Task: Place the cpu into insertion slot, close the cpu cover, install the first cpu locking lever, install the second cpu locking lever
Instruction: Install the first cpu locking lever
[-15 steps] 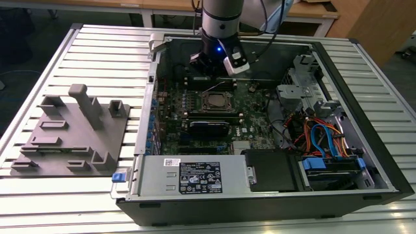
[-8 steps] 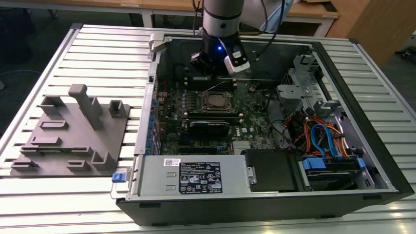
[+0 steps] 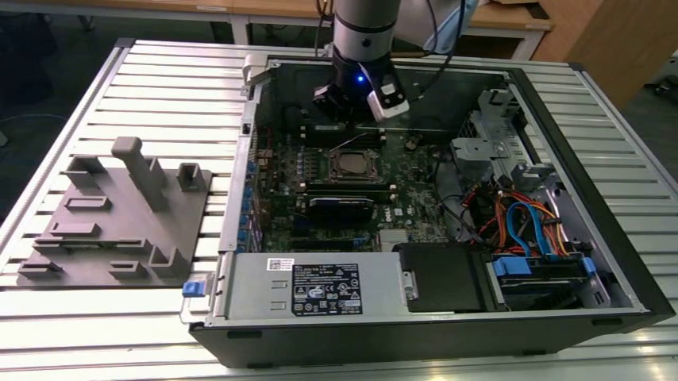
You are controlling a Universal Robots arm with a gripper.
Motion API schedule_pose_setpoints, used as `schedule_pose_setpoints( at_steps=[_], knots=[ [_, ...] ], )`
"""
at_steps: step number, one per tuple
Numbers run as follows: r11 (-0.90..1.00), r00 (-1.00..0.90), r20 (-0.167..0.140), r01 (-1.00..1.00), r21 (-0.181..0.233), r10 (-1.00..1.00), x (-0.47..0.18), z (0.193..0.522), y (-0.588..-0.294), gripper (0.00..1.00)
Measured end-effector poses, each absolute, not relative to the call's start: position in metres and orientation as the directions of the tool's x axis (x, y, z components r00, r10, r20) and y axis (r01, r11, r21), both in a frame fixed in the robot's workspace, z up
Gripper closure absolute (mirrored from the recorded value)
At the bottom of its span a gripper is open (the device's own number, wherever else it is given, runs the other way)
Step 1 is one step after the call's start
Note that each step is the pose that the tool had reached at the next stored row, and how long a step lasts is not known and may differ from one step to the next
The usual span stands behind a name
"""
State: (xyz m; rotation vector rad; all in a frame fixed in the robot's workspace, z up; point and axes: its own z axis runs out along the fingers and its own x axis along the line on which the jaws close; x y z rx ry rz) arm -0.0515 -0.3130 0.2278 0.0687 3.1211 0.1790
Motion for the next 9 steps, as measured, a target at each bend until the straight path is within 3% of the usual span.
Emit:
schedule_pose_setpoints(
  at_steps=[9],
  knots=[
    [0.992, -0.999, -0.012, 0.043, 0.115, 0.045, -0.0455, 0.2242, -0.3112, 0.90]
  ],
)
